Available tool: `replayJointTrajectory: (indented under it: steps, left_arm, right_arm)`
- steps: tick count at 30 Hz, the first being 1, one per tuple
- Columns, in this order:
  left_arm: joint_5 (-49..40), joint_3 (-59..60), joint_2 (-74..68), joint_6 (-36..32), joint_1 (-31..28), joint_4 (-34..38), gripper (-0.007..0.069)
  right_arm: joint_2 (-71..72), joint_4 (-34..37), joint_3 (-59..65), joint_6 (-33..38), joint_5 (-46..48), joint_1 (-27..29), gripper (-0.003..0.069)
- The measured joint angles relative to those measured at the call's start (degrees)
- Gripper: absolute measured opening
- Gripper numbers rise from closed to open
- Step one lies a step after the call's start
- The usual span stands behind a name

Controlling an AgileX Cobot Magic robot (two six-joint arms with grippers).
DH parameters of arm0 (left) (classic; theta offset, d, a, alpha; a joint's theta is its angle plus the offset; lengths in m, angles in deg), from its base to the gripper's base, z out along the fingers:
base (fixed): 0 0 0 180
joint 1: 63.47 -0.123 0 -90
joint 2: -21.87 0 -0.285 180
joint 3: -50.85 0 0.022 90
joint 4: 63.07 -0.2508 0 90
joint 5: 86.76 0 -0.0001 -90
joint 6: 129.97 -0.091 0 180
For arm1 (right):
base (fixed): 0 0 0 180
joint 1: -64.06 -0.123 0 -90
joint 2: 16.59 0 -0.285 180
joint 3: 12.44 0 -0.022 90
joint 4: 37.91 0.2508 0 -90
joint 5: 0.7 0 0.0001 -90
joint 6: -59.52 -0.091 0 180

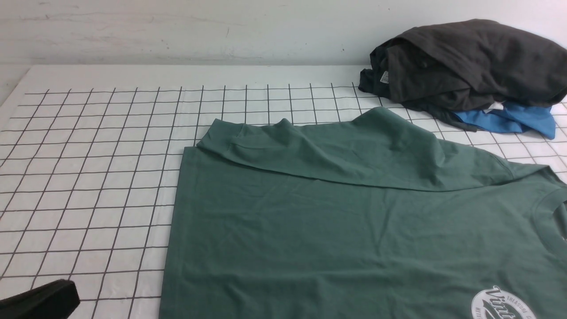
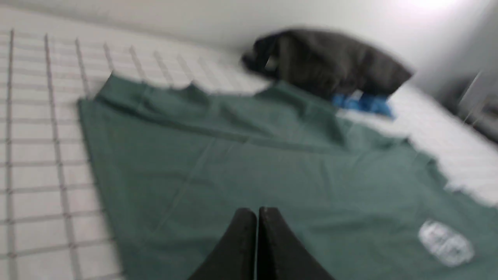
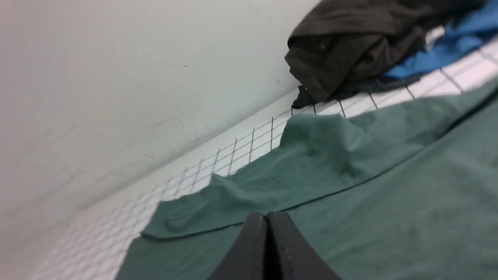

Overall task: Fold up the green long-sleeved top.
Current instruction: Use the left arm to clamp the cuff closest to it

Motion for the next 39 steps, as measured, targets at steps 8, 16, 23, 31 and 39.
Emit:
replayJointTrajectory:
  steps: [8,16,23,31,39]
  left_arm:
    - [-15.75,-10.73,-22.37,2.94,8.27,-25.02,0.0048]
    - [-12.37,-7.02,-35.65,4.87,29.9,-25.21,0.0288]
    - [-0.14,-5.99,-48.58,9.4,42.27,-26.1,0.0465]
    - [9.11,-6.16,-66.69,11.34,43.59,-26.16,0.0489]
    - [8.92,-7.2,-69.38,10.73,43.59,-23.9,0.0377]
  right_arm:
    - [-25.97,-11.74,-25.27,12.71,21.85,-2.27,-0.0015]
    - [-42.56,-13.94,-33.8,13.47,45.68,-14.7,-0.0015]
    - [-47.76,-18.58,-33.84,13.44,47.79,-19.47,-0.0015]
    - [-47.78,-19.54,-33.86,12.96,47.79,-19.55,-0.0015]
    - [-47.78,-20.78,-33.86,12.96,46.64,-19.55,-0.0015]
